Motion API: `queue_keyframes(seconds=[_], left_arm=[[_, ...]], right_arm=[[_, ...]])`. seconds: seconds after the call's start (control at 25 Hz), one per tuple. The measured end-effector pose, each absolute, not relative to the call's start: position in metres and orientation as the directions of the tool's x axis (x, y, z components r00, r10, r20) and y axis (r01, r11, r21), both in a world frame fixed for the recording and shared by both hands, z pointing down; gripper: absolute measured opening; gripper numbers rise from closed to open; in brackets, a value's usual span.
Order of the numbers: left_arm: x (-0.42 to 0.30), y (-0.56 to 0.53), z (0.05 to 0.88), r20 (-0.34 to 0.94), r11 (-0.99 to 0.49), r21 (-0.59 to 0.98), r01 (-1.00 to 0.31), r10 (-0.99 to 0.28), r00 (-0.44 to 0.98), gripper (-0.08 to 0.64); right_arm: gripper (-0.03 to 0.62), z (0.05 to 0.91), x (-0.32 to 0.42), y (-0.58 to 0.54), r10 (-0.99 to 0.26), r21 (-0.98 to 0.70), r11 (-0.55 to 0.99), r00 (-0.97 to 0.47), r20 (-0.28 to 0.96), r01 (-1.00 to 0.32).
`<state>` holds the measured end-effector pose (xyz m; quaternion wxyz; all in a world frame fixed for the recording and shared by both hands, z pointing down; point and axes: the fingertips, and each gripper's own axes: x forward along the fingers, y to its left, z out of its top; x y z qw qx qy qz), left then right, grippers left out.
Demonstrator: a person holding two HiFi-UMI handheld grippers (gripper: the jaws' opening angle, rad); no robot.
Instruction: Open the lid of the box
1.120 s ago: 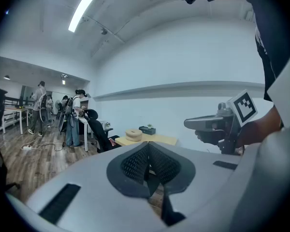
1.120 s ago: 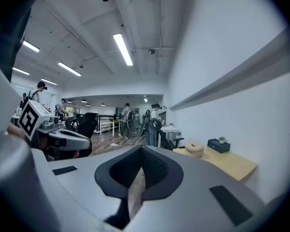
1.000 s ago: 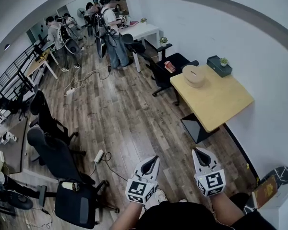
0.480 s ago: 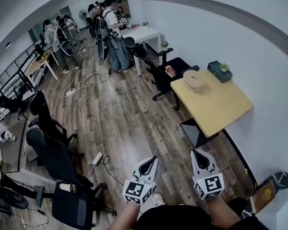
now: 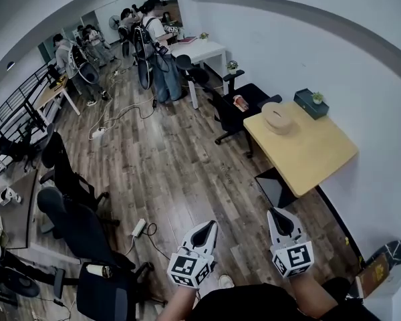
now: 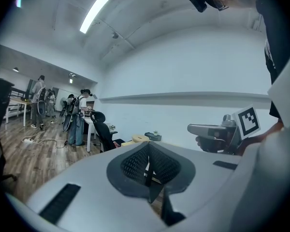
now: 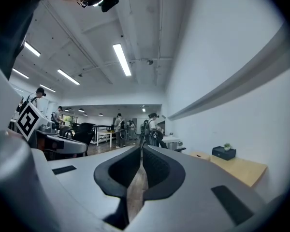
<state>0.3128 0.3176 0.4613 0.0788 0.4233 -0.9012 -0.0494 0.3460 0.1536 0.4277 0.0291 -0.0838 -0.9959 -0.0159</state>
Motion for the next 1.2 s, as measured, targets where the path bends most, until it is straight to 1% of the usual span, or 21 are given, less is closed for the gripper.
queue_keyframes(seconds=[0.04,0.16,0.24,0.32,0.48,0.56,0.72,0.8,0.92,1.2], left_arm=[[0.309,0.324,0.462,0.103,0.641,0.162,-0.750,-0.767,-0.633,0.018],[0.298,0.340,0.465,0.111,0.648,0.149,-0.747,-0.762,-0.638,0.018],[0.291,0.348,0.468,0.117,0.656,0.135,-0.742,-0.755,-0.646,0.018],[0.285,0.351,0.471,0.125,0.663,0.134,-0.737,-0.749,-0.651,0.018],[0.275,0.349,0.479,0.141,0.657,0.139,-0.741,-0.754,-0.641,0.018],[0.267,0.346,0.483,0.150,0.651,0.145,-0.745,-0.759,-0.634,0.018],[0.241,0.336,0.484,0.151,0.646,0.142,-0.750,-0.763,-0.629,0.018],[0.225,0.329,0.484,0.147,0.646,0.137,-0.751,-0.763,-0.629,0.018],[0.202,0.317,0.483,0.151,0.644,0.136,-0.752,-0.764,-0.627,0.018],[0.143,0.291,0.482,0.162,0.651,0.142,-0.746,-0.758,-0.631,0.018]], right_arm=[[0.043,0.429,0.343,0.156,0.167,0.029,0.985,-0.984,0.065,0.170],[0.119,0.430,0.333,0.164,0.160,0.037,0.986,-0.984,0.077,0.163],[0.205,0.430,0.327,0.165,0.141,0.051,0.988,-0.987,0.073,0.145],[0.265,0.427,0.320,0.164,0.125,0.071,0.989,-0.990,0.062,0.129],[0.337,0.424,0.302,0.158,0.116,0.094,0.988,-0.992,0.049,0.120],[0.353,0.426,0.292,0.153,0.104,0.084,0.991,-0.993,0.055,0.109],[0.412,0.430,0.266,0.143,0.099,0.077,0.992,-0.994,0.057,0.103],[0.432,0.431,0.250,0.138,0.107,0.078,0.991,-0.993,0.054,0.111],[0.443,0.435,0.224,0.129,0.117,0.074,0.990,-0.991,0.063,0.121],[0.443,0.437,0.164,0.111,0.150,0.062,0.986,-0.986,0.070,0.154]])
